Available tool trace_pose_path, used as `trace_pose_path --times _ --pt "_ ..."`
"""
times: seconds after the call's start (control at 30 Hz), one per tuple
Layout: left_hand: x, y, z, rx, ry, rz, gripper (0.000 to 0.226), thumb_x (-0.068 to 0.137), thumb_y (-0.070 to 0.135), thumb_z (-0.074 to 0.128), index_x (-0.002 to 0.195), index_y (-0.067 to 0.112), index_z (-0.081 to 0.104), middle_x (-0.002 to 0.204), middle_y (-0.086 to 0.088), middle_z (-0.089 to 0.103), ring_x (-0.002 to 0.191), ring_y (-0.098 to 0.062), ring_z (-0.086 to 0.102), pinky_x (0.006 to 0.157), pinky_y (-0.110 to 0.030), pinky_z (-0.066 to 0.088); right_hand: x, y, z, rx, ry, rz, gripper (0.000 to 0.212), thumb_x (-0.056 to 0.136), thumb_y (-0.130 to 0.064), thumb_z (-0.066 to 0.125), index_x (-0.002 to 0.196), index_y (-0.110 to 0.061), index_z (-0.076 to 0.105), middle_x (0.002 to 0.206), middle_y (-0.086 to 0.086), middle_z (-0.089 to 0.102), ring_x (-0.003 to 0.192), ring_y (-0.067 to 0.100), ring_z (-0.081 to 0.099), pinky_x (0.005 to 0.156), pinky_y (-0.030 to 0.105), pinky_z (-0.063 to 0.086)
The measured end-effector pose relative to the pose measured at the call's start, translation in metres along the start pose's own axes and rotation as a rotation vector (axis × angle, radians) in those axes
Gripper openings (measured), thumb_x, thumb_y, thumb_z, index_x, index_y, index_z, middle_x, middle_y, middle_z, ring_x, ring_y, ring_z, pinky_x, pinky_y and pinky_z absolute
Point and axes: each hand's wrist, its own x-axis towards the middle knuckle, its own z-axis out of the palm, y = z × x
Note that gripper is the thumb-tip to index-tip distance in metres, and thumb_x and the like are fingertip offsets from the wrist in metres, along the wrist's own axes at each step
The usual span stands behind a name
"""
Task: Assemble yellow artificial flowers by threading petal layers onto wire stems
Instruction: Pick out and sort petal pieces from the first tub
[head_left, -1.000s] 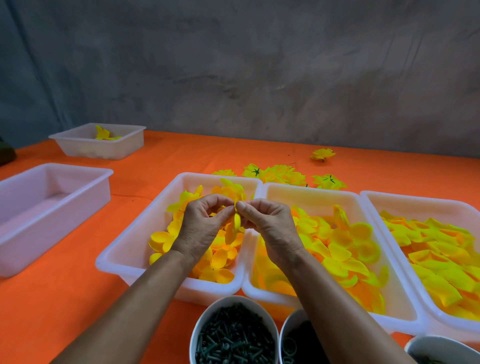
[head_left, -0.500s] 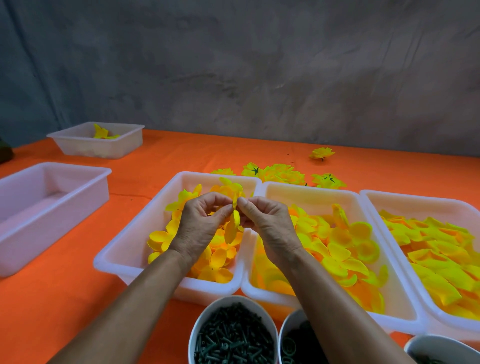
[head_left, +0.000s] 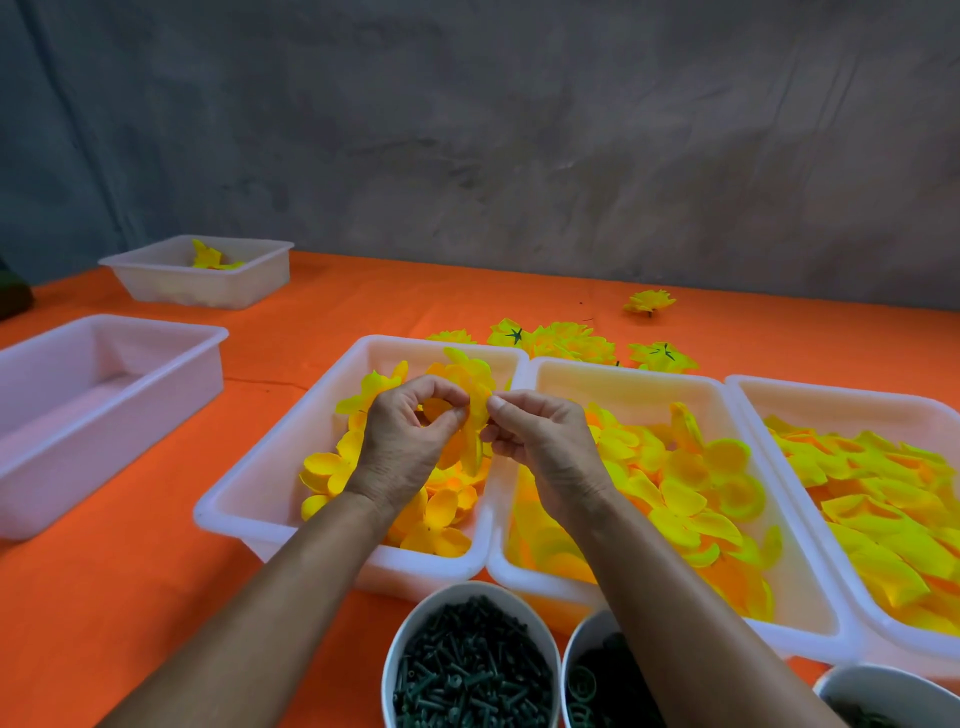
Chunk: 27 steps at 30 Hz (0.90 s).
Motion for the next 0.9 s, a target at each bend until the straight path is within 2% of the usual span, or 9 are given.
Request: trace_pose_path --times 0.1,0.2,0.43,0.53,0.63,0.7,0.77,0.83,0.9 --pt "0.001 -0.0008 0.0004 -0.007 0.009 -0.003 0.029 0.08 0.004 0.071 0.069 0.029 0.063 0.065 0.013 0.059 0.059 -0.014 0.048 0.056 -0.041 0.044 0.0006 0.0 -0.0001 0.018 -0.023 0.019 0.017 0.089 -0.007 0.06 0.075 -0.013 0.068 0.057 0.0 0.063 0.056 0.011 0.06 0.057 0.021 0.047" --pt "0.0011 -0.0002 0.0009 -0.017 0.014 -0.009 0.029 0.08 0.004 0.071 0.069 0.029 0.063 0.065 0.012 0.06 0.061 -0.014 0.05 0.057 -0.039 0.045 0.0014 -0.0003 -0.0011 0.015 -0.055 0.03 0.014 0.091 -0.006 0.057 0.081 -0.008 0.067 0.061 0.005 0.062 0.057 0.012 0.06 0.058 0.021 0.048" --pt "0.0003 -0.0042 0.0016 -0.021 -0.04 -0.035 0.023 0.081 0.003 0.069 0.074 0.024 0.066 0.069 0.006 0.063 0.062 -0.013 0.054 0.053 -0.02 0.043 0.001 -0.0007 0.0012 -0.123 0.009 -0.03 0.02 0.082 0.006 0.057 0.069 -0.007 0.066 0.048 0.0 0.06 0.046 0.008 0.057 0.048 0.017 0.043" --pt "0.0007 -0.0021 0.0018 -0.153 -0.071 -0.078 0.007 0.083 0.015 0.067 0.077 0.015 0.068 0.076 0.001 0.066 0.072 -0.014 0.058 0.067 -0.022 0.049 0.0014 0.0 0.0016 -0.122 0.046 -0.065 0.02 0.082 0.006 0.06 0.067 -0.006 0.065 0.046 0.0 0.059 0.044 0.008 0.056 0.047 0.017 0.042" --pt "-0.0006 -0.0009 0.0021 -0.143 -0.094 -0.062 0.019 0.078 0.028 0.073 0.071 0.012 0.067 0.086 0.002 0.068 0.073 -0.004 0.06 0.067 -0.016 0.047 0.0006 -0.0005 0.0018 -0.129 0.034 -0.098 0.014 0.08 0.0 0.068 0.067 -0.006 0.067 0.046 -0.002 0.059 0.043 0.007 0.054 0.047 0.018 0.041" --pt "-0.0003 -0.0006 0.0027 -0.13 -0.073 -0.067 0.013 0.079 0.015 0.072 0.069 0.013 0.065 0.092 0.002 0.068 0.082 -0.005 0.061 0.07 -0.015 0.048 0.0003 -0.0014 0.0011 -0.109 0.035 -0.099 0.012 0.079 -0.004 0.071 0.069 -0.006 0.066 0.047 -0.003 0.06 0.043 0.006 0.054 0.047 0.016 0.041" --pt "0.0016 -0.0035 0.0017 -0.159 -0.061 -0.088 0.01 0.083 0.005 0.067 0.073 0.005 0.066 0.097 0.001 0.068 0.092 -0.009 0.061 0.078 -0.02 0.048 0.0013 -0.0016 -0.0009 -0.08 0.071 -0.077 0.012 0.081 -0.005 0.069 0.07 -0.006 0.065 0.048 -0.004 0.059 0.043 0.005 0.054 0.046 0.016 0.041" --pt "0.0022 -0.0047 0.0009 -0.154 -0.075 -0.098 0.011 0.085 0.002 0.064 0.075 0.001 0.066 0.102 0.0 0.068 0.095 -0.01 0.06 0.077 -0.019 0.047 0.0015 -0.0008 -0.0011 -0.089 0.097 -0.038 0.014 0.085 -0.006 0.067 0.072 -0.008 0.062 0.05 -0.006 0.058 0.044 0.005 0.055 0.045 0.016 0.041" --pt "0.0024 -0.0034 0.0007 -0.167 -0.07 -0.099 0.016 0.087 0.0 0.061 0.072 0.006 0.065 0.104 -0.001 0.067 0.096 -0.008 0.059 0.074 -0.013 0.046 0.0016 0.0002 -0.0002 -0.085 0.128 0.012 0.015 0.089 -0.007 0.062 0.075 -0.011 0.057 0.058 -0.004 0.057 0.044 0.005 0.058 0.043 0.015 0.04"
